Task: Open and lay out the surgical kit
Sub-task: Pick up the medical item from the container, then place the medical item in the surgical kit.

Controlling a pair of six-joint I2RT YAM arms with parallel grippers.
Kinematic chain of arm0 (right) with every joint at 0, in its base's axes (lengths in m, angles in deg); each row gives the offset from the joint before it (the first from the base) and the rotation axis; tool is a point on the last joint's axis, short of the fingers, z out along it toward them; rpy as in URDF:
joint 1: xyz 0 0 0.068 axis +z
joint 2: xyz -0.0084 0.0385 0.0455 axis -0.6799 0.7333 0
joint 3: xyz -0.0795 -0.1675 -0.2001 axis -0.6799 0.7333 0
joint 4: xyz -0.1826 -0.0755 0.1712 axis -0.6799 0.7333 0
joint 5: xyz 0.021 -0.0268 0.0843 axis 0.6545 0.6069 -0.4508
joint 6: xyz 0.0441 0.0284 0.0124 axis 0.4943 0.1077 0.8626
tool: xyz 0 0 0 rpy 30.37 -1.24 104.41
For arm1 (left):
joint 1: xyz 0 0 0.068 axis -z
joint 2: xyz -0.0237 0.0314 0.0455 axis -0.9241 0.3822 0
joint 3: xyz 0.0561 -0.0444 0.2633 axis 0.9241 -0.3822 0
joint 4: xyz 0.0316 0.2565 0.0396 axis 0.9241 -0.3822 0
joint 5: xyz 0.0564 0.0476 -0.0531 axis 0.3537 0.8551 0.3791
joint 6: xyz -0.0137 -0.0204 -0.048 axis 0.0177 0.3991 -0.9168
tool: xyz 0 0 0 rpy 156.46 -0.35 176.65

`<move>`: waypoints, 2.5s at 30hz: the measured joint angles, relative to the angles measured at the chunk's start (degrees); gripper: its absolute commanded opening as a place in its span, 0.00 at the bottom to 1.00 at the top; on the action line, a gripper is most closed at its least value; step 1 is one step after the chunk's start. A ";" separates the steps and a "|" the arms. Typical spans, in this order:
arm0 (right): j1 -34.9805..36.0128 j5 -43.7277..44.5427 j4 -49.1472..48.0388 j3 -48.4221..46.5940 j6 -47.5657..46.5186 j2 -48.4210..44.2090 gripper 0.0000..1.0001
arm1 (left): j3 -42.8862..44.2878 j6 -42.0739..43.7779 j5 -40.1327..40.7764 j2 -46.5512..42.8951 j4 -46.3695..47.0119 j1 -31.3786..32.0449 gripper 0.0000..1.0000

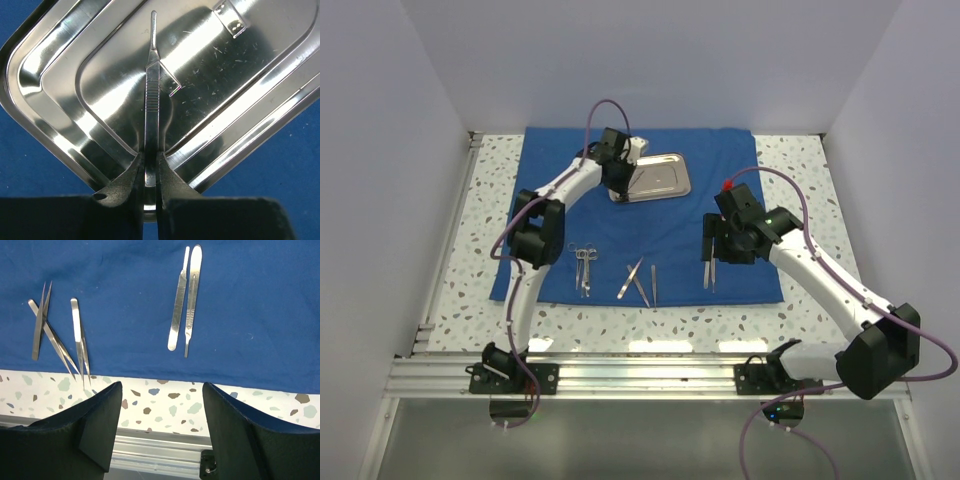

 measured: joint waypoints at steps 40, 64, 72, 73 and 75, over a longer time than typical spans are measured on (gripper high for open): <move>0.00 0.85 0.57 3.15 2.99 -12.46 0.70 | -1.73 -20.63 -4.20 -10.16 -5.27 1.03 0.00; 0.00 15.56 13.92 1.44 5.62 -31.76 0.72 | -32.15 -61.68 12.09 -27.91 6.86 34.14 0.00; 0.00 18.08 20.17 1.49 6.64 -36.48 0.74 | -31.23 -64.06 12.07 -20.70 8.83 34.53 0.09; 0.00 18.21 20.76 1.49 6.78 -36.85 0.74 | -31.12 -64.15 12.02 -20.20 8.76 34.62 0.20; 0.00 18.32 21.46 1.53 7.15 -37.57 0.74 | -30.91 -64.15 11.93 -19.71 8.66 34.80 0.33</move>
